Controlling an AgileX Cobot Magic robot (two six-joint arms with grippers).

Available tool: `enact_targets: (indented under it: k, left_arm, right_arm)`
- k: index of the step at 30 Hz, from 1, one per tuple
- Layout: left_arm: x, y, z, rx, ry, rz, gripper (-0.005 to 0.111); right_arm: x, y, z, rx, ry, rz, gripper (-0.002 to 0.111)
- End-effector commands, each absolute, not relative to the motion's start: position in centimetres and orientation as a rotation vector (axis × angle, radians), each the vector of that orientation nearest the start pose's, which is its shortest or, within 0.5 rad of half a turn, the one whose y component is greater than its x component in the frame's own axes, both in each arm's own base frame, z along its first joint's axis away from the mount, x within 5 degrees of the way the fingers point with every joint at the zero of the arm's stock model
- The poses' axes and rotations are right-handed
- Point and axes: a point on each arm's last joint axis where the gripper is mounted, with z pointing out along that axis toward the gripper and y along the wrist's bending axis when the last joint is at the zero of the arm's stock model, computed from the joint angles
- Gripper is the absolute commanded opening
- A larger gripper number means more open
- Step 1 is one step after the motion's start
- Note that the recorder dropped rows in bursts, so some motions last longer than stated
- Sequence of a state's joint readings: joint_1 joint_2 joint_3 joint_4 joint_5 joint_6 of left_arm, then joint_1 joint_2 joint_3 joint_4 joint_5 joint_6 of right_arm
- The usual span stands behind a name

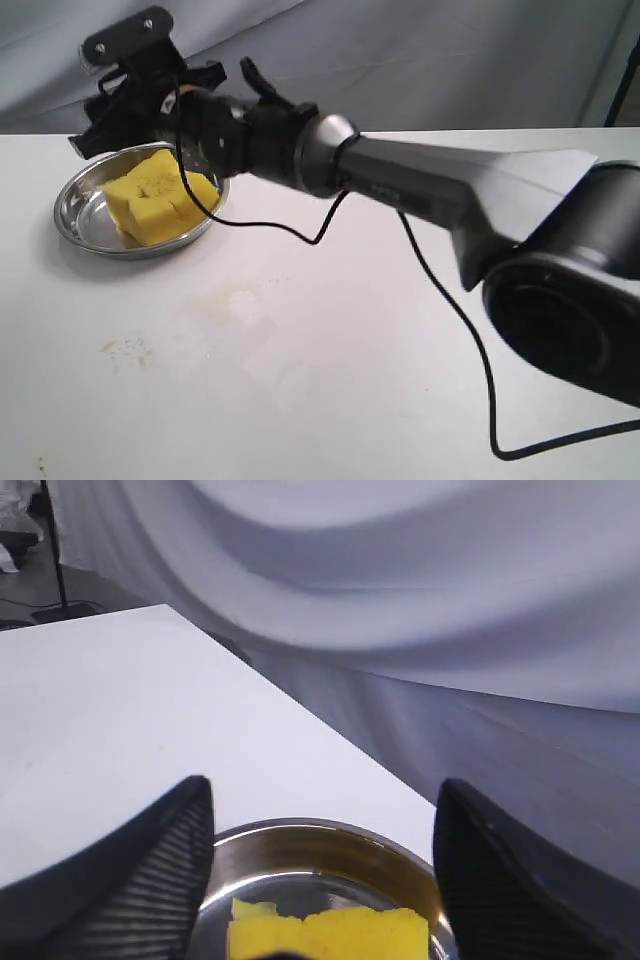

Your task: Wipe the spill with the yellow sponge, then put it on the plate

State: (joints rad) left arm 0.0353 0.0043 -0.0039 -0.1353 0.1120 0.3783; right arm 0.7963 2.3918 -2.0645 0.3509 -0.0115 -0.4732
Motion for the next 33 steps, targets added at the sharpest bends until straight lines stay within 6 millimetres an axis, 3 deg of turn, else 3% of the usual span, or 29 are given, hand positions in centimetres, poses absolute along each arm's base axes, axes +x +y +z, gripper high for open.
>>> enact_targets:
  k: [1, 5, 11, 16, 25, 26, 33]
  left_arm:
    - [5.6, 0.0, 20.4, 0.175, 1.577, 0.2, 0.0]
    - [5.6, 0.0, 20.4, 0.175, 1.577, 0.2, 0.0]
    - [5.6, 0.0, 20.4, 0.175, 1.577, 0.2, 0.0]
    - [5.6, 0.0, 20.4, 0.175, 1.577, 0.2, 0.0]
    - [5.6, 0.0, 20.4, 0.175, 1.577, 0.2, 0.0]
    - [5.6, 0.0, 20.4, 0.175, 1.577, 0.2, 0.0]
    - [5.6, 0.0, 20.4, 0.175, 1.577, 0.2, 0.0]
  right_arm:
    - [39.9, 38.3, 27.0, -0.882, 1.673, 0.447, 0.046]
    - [39.8, 35.6, 28.5, -0.885, 1.722, 0.42, 0.037]
    - [38.5, 30.8, 28.9, -0.848, 1.749, 0.34, 0.021]
    - [35.9, 26.3, 27.6, -0.751, 1.715, 0.262, 0.0]
    - [28.0, 18.7, 24.2, -0.559, 1.621, 0.178, 0.0]
    - [26.1, 17.2, 23.2, -0.555, 1.624, 0.16, 0.0]
    - [19.9, 11.9, 19.6, -0.519, 1.775, 0.121, 0.0]
